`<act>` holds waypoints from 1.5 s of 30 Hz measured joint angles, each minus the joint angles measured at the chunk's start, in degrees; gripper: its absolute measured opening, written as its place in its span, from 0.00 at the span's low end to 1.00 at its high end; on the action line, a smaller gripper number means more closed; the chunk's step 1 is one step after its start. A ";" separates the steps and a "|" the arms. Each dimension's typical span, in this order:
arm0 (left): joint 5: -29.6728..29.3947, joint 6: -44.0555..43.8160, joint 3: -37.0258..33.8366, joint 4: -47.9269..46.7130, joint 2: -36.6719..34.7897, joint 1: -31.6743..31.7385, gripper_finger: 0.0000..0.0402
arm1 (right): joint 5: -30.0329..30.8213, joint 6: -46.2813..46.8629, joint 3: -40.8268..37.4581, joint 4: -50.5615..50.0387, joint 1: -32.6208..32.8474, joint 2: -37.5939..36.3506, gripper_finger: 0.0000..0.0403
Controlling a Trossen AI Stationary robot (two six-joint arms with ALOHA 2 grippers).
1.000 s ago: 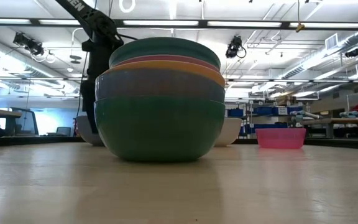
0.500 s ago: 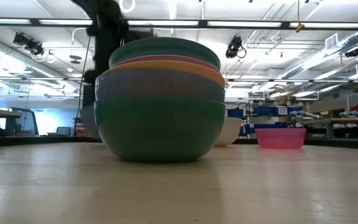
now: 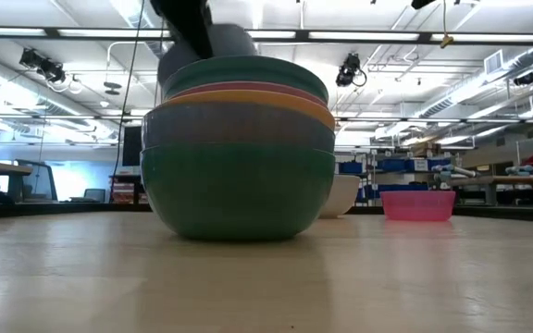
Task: Nest bowls inside each other
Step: Stack the blue bowl on top of the dark green bowl
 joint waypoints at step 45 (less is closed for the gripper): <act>10.76 -12.16 5.65 8.47 11.72 -14.33 0.23 | 0.12 -1.56 0.00 0.71 -2.33 0.00 0.39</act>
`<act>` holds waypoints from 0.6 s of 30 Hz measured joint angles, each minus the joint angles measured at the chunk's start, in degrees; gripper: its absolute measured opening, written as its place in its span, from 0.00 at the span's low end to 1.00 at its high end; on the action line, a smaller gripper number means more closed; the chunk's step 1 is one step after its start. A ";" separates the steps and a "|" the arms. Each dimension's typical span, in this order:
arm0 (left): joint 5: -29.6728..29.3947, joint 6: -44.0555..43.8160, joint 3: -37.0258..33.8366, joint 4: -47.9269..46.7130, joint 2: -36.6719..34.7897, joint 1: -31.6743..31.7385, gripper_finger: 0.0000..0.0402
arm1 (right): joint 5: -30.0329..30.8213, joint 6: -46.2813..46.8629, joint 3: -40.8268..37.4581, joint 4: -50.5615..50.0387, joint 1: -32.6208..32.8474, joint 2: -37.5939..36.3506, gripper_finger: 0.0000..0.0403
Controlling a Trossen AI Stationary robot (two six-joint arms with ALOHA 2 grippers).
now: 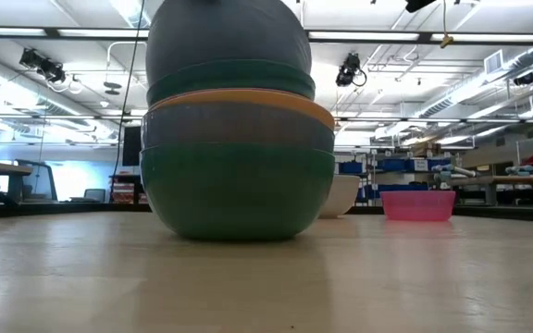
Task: Nest bowls inside each other
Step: Stack the blue bowl on top of the dark green bowl
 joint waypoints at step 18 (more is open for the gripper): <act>-1.17 -1.48 3.11 -4.07 0.00 -0.09 0.26 | -3.15 -6.38 0.00 5.73 -4.16 0.00 0.39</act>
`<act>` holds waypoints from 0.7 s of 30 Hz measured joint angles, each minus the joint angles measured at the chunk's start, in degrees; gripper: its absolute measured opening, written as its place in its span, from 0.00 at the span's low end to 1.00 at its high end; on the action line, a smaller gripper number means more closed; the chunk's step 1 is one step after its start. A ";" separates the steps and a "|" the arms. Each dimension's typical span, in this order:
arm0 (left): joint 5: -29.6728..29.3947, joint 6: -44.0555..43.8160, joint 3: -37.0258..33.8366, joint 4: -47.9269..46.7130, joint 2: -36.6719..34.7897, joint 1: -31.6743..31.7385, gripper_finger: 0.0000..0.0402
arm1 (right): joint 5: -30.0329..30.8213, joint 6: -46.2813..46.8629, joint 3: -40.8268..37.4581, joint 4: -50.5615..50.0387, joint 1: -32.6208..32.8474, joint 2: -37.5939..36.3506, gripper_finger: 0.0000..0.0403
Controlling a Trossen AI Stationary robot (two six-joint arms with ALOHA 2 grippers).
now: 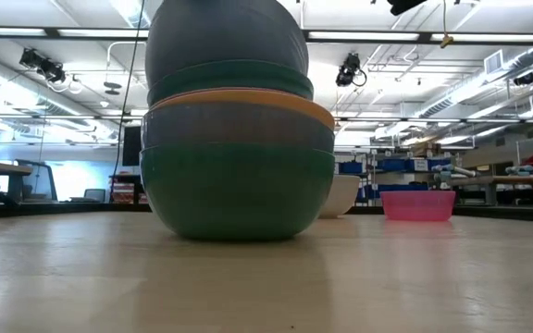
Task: Nest bowls inside each other
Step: Stack the blue bowl on top of the dark green bowl
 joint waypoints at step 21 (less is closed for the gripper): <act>-1.43 -1.00 4.07 -4.72 0.02 0.85 0.43 | -1.09 0.00 0.00 0.00 0.02 0.00 0.39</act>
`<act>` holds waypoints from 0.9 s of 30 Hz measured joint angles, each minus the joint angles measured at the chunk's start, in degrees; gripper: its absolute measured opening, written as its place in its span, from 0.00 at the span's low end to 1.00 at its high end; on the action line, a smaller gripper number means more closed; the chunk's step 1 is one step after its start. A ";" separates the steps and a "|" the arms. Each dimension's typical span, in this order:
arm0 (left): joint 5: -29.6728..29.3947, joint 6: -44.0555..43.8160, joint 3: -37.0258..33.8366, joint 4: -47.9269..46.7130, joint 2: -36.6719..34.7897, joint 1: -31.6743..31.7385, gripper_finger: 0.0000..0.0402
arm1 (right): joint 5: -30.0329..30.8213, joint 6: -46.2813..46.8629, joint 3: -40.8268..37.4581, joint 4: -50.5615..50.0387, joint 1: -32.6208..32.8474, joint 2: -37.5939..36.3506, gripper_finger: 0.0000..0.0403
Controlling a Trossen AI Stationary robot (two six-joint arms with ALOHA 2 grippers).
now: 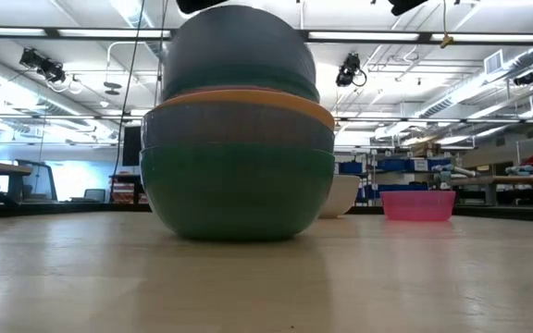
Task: Nest bowls inside each other
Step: Stack the blue bowl on top of the dark green bowl
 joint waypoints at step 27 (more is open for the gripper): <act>-2.15 -1.54 -5.49 7.64 0.35 -1.25 0.51 | -3.45 -0.36 -12.02 11.20 -3.80 0.02 0.39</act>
